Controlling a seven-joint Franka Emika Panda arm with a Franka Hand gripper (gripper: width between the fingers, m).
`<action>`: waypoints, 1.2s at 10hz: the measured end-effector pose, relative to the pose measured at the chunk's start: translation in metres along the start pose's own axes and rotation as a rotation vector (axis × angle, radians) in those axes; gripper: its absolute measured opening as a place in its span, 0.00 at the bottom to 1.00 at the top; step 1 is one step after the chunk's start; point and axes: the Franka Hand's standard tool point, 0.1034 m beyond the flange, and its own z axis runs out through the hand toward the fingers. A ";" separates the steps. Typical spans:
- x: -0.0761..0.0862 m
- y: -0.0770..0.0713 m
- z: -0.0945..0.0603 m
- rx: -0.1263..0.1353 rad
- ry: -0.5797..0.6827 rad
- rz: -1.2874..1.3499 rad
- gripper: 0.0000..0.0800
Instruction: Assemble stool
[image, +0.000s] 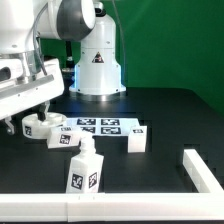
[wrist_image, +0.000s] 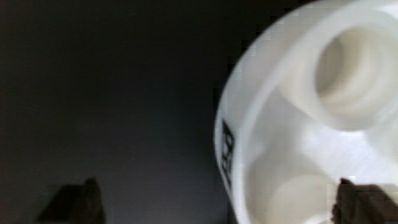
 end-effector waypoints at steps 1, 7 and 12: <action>-0.001 0.001 0.000 0.000 0.000 -0.027 0.81; -0.007 0.000 0.017 0.014 0.003 -0.053 0.81; -0.007 0.000 0.017 0.015 0.003 -0.053 0.08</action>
Offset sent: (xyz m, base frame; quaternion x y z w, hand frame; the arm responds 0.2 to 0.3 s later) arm 0.0050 -0.0007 -0.0222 -0.0006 0.0374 -0.0130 0.9992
